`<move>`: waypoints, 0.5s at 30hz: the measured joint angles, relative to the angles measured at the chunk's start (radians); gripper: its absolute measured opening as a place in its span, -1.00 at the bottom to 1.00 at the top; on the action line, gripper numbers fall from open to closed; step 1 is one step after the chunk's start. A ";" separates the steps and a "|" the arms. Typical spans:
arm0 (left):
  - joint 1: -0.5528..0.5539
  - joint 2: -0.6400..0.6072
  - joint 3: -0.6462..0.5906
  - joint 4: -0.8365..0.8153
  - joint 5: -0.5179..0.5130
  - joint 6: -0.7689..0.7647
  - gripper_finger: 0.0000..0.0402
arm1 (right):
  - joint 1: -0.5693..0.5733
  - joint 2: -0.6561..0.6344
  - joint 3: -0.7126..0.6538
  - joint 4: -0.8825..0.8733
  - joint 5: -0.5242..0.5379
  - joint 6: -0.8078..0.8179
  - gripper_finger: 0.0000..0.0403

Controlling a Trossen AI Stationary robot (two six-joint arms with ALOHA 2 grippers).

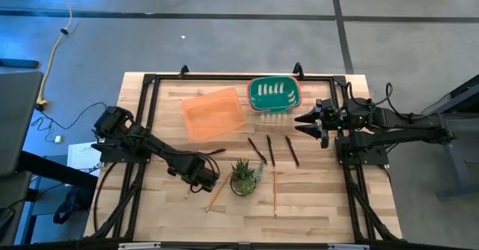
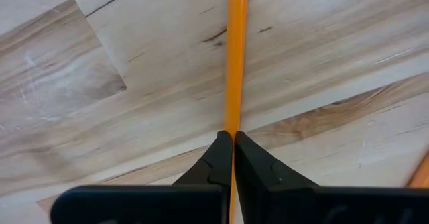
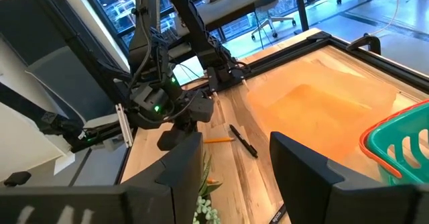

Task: Sort pens & pencils
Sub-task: Put the orange pencil into the orange bin

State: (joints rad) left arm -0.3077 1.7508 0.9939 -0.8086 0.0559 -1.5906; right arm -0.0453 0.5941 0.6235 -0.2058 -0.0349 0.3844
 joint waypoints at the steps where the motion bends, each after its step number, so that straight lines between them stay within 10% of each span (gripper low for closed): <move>1: 0.000 0.000 0.000 0.001 0.000 0.000 -1.00 | 0.000 0.000 0.000 0.000 0.000 0.000 -0.18; 15: 0.000 0.028 0.006 0.057 0.007 0.016 -0.99 | 0.000 0.000 0.000 -0.001 0.000 -0.018 -0.18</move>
State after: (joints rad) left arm -0.3073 1.7790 0.9997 -0.7521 0.0630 -1.5746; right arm -0.0452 0.5945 0.6235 -0.2070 -0.0349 0.3661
